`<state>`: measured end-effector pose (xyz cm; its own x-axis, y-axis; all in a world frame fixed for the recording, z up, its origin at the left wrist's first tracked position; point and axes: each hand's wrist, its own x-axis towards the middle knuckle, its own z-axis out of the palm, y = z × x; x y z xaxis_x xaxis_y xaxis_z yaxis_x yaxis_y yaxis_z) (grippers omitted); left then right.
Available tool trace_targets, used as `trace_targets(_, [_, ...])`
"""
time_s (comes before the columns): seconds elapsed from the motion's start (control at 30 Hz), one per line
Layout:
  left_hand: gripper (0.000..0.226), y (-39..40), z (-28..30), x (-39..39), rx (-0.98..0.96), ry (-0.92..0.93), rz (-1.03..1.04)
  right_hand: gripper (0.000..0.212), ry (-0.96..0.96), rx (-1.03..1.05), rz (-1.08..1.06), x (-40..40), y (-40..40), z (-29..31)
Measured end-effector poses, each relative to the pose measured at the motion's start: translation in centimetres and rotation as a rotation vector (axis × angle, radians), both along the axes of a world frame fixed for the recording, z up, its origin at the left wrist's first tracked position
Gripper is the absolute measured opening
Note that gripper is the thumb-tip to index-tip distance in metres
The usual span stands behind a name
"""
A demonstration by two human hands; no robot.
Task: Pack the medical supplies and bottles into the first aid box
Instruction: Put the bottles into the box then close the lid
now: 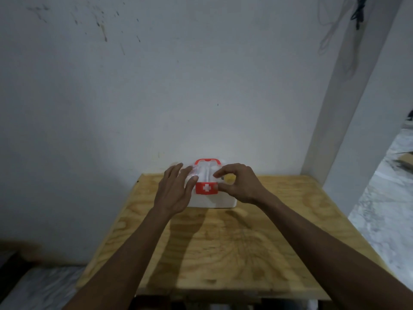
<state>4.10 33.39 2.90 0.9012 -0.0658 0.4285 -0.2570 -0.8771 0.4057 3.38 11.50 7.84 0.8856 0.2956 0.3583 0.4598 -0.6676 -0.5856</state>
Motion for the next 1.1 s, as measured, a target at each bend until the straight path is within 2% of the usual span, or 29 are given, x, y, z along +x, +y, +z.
trace_targets(0.13, [0.063,0.1,-0.3,0.3,0.069,0.026,-0.040,0.057,-0.087,-0.120,-0.115,0.8,0.6,-0.9])
trace_targets(0.2, [0.071,0.2,-0.6,0.6,0.103,0.035,-0.070,0.067,-0.045,-0.200,-0.147,1.3,0.8,-1.7])
trace_targets(0.3, [0.082,0.5,-1.5,1.1,0.115,0.050,-0.095,0.072,-0.007,-0.269,-0.166,1.7,0.8,-3.3])
trace_targets(0.53, [0.082,-0.4,-1.8,0.2,0.083,-0.080,-0.142,0.071,-0.084,-0.212,-0.195,1.6,0.8,-6.5])
trace_targets(0.63, [0.073,-0.5,-1.7,0.0,0.044,-0.037,-0.130,0.070,-0.076,-0.199,-0.209,1.5,1.1,-6.6])
trace_targets(0.83, [0.073,-0.2,-1.8,0.2,-0.020,0.015,-0.134,0.073,-0.048,-0.200,-0.233,1.5,1.5,-7.1])
trace_targets(1.1, [0.067,-0.2,-2.0,1.1,-0.108,0.042,-0.127,0.075,-0.027,-0.070,-0.222,2.5,1.3,-6.8])
